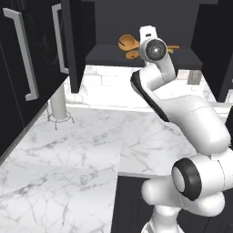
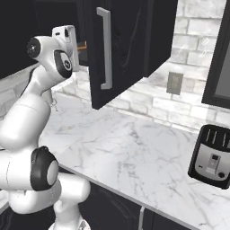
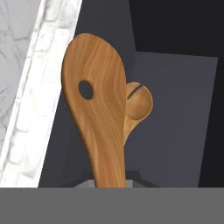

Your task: Organize the utensils by type. Pick up the wooden spoons from the counter and place them in the open cabinet. Then pick up the metallic utensils from the counter and place them in the open drawer.

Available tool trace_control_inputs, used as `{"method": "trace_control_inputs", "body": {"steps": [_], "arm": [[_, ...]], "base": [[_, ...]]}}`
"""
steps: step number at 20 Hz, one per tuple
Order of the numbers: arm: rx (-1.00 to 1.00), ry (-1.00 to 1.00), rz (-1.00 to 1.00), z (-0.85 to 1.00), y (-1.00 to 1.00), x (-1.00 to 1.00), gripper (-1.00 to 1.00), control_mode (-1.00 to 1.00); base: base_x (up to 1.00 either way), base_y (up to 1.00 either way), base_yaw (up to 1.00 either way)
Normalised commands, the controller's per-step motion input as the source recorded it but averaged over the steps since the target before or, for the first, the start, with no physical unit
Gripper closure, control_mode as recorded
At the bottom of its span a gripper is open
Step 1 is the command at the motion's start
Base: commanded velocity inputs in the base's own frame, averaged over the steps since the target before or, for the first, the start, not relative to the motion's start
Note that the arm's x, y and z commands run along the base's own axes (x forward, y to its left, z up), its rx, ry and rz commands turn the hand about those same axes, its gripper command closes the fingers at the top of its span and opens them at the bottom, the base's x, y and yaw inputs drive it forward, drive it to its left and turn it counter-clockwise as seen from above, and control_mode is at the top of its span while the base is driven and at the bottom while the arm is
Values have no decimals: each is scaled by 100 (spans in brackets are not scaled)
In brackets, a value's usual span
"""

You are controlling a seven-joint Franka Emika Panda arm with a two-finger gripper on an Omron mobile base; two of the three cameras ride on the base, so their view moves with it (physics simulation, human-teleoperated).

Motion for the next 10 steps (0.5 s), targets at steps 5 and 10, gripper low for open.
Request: {"method": "trace_control_inputs", "body": {"steps": [5, 10], "arm": [[3, 3, -4, 14, 0, 49, 100, -100], [2, 4, -4, 12, -1, 38, 100, -100]], "base": [[0, 0, 0], [0, 0, 0]]}}
